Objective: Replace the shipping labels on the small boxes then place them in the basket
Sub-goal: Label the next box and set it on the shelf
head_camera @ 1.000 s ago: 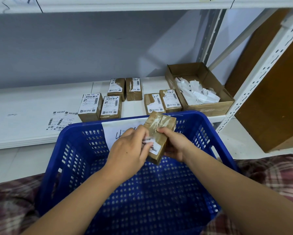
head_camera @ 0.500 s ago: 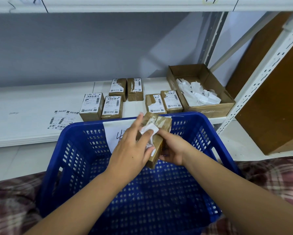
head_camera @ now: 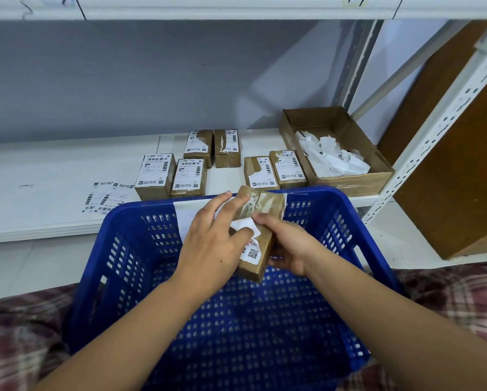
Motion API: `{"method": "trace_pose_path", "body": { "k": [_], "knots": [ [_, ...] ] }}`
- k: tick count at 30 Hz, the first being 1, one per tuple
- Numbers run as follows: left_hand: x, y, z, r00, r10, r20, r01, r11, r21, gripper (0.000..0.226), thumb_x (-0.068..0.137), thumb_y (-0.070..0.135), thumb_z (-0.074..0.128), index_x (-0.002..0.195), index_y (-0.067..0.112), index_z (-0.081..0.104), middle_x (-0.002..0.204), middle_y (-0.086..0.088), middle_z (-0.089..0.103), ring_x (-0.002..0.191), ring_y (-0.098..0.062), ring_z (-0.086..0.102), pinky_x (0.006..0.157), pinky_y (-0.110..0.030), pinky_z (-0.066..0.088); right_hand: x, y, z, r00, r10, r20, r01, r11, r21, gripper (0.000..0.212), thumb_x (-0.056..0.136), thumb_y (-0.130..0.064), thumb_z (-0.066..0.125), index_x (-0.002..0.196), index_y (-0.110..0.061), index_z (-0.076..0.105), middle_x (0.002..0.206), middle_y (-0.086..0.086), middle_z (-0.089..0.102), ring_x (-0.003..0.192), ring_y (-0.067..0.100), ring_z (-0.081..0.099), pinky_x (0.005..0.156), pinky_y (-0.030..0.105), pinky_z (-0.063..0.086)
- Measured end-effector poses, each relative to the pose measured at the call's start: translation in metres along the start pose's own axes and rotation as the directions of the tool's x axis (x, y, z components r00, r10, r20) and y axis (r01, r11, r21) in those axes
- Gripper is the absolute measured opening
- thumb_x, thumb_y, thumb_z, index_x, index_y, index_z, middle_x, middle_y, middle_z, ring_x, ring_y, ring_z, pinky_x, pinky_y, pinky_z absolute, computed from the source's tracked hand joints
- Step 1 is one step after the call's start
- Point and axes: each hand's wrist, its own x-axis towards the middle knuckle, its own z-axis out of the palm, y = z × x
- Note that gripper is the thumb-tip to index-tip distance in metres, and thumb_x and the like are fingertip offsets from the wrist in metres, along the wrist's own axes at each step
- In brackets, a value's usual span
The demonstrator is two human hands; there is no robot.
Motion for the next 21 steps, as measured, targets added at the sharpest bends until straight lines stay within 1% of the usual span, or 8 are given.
{"method": "trace_pose_path", "body": {
  "k": [2,4,7,10,12,16,19,21],
  "knots": [
    [0.000,0.001,0.000,1.000,0.022,-0.012,-0.022,1.000,-0.014,0.014,0.081,0.020,0.064,0.072,0.012,0.069,0.121,-0.012,0.062,0.119,-0.029,0.041,0.089,-0.043,0.047,0.000,-0.001,-0.001,1.000,-0.002,-0.025,0.002,1.000,0.022,0.044,0.081,-0.043,0.071,0.115,-0.016,0.065,0.098,0.004,0.073,0.093,0.021,0.067,0.068,0.031,0.051],
    [0.000,0.001,0.001,0.998,0.066,-0.015,-0.066,0.997,-0.030,0.022,0.084,0.022,0.051,0.077,0.011,0.068,0.113,-0.009,0.065,0.111,-0.027,0.051,0.091,-0.038,0.042,0.000,-0.002,-0.003,0.999,0.043,0.002,-0.043,0.994,0.095,0.043,0.082,-0.043,0.071,0.116,-0.017,0.065,0.098,0.004,0.072,0.090,0.020,0.066,0.066,0.029,0.052],
    [0.001,0.000,0.001,0.997,0.069,-0.045,-0.073,0.994,-0.083,0.024,0.088,0.023,0.046,0.088,0.011,0.067,0.104,-0.004,0.069,0.097,-0.025,0.062,0.087,-0.033,0.039,0.000,-0.003,-0.004,0.997,0.053,0.064,-0.060,0.993,0.105,0.038,0.082,-0.044,0.069,0.110,-0.018,0.067,0.092,0.003,0.071,0.087,0.018,0.066,0.065,0.028,0.052],
    [0.001,-0.005,0.003,0.997,0.071,-0.026,-0.073,0.993,-0.092,0.030,0.087,0.031,0.047,0.108,0.014,0.060,0.101,-0.002,0.069,0.094,-0.022,0.062,0.087,-0.031,0.038,0.001,-0.002,-0.003,0.998,0.006,0.061,-0.008,0.999,0.035,0.036,0.082,-0.046,0.069,0.105,-0.018,0.068,0.090,0.003,0.071,0.088,0.019,0.066,0.073,0.031,0.052],
    [0.002,-0.009,0.005,0.996,0.085,0.002,-0.085,0.991,-0.102,0.035,0.086,0.036,0.046,0.116,0.018,0.052,0.102,-0.001,0.068,0.096,-0.018,0.058,0.087,-0.029,0.039,0.002,-0.001,-0.003,0.998,-0.008,0.058,0.007,1.000,0.013,0.036,0.081,-0.047,0.069,0.103,-0.018,0.068,0.090,0.004,0.071,0.090,0.020,0.065,0.075,0.032,0.051],
    [0.002,-0.011,0.005,0.997,0.075,0.016,-0.073,0.990,-0.121,0.040,0.084,0.040,0.046,0.117,0.018,0.053,0.100,0.000,0.067,0.095,-0.015,0.052,0.078,-0.031,0.052,0.003,0.000,-0.003,0.998,-0.032,0.062,0.036,0.998,-0.057,0.034,0.085,-0.045,0.066,0.106,-0.018,0.068,0.087,0.002,0.071,0.086,0.019,0.065,0.068,0.029,0.051],
    [0.003,-0.012,0.007,0.996,0.080,0.028,-0.077,0.992,-0.105,0.038,0.083,0.042,0.044,0.114,0.020,0.046,0.097,0.000,0.066,0.092,-0.016,0.050,0.072,-0.032,0.054,0.001,0.003,-0.002,0.995,-0.043,0.085,0.052,0.993,-0.110,0.036,0.087,-0.044,0.064,0.110,-0.017,0.066,0.088,0.002,0.072,0.086,0.019,0.066,0.064,0.027,0.051],
    [0.002,-0.014,0.009,0.990,0.140,0.028,-0.138,0.988,-0.064,0.031,0.085,0.038,0.046,0.110,0.020,0.045,0.093,-0.001,0.064,0.089,-0.017,0.048,0.066,-0.033,0.054,0.001,0.005,0.000,0.994,-0.038,0.100,0.048,0.994,-0.103,0.036,0.086,-0.044,0.064,0.110,-0.017,0.067,0.089,0.003,0.073,0.091,0.021,0.068,0.068,0.029,0.052]
  ]
}}
